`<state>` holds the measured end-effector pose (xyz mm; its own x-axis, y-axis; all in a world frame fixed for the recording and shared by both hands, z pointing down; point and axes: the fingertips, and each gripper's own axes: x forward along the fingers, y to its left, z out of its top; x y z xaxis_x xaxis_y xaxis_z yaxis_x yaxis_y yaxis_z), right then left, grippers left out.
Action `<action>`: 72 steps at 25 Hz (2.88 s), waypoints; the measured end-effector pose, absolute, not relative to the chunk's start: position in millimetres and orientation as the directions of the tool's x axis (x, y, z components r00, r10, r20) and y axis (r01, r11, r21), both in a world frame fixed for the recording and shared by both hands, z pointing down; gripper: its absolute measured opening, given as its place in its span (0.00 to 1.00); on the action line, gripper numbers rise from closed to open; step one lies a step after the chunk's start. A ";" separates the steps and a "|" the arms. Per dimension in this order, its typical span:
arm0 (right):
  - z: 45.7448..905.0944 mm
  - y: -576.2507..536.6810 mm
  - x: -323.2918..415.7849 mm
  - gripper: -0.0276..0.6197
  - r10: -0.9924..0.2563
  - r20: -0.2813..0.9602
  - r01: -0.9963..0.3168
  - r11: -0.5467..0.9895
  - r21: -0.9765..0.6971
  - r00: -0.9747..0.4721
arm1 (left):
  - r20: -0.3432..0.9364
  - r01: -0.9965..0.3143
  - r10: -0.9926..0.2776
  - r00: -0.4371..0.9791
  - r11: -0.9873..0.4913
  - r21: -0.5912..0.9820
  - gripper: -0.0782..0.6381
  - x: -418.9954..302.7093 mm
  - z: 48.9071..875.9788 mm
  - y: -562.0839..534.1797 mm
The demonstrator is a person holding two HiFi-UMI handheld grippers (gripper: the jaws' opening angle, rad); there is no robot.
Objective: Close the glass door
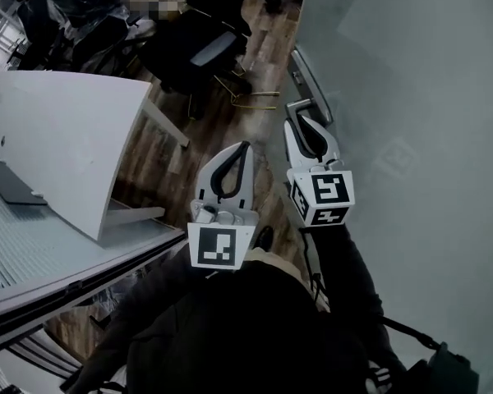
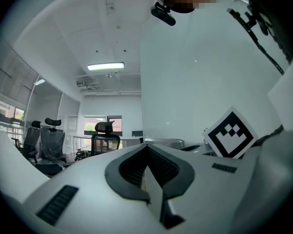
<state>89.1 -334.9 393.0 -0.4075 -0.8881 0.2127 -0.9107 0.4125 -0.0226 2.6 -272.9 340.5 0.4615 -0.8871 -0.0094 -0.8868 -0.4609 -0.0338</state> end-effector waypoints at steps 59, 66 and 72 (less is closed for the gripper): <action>379.7 62.8 -294.2 0.15 -0.451 0.213 -0.469 0.882 -0.041 -0.867 | -0.007 -0.978 -0.981 0.196 -0.195 -0.067 0.10 -316.3 317.4 105.6; 374.6 106.4 -310.8 0.15 -0.397 0.219 -0.416 0.908 -0.050 -0.891 | 0.019 -0.994 -0.995 0.097 -0.098 -0.057 0.10 -325.5 314.3 152.4; 378.8 144.6 -323.5 0.15 -0.355 0.215 -0.373 0.927 -0.048 -0.910 | 0.023 -0.997 -1.000 0.020 -0.021 -0.069 0.10 -348.9 317.2 183.7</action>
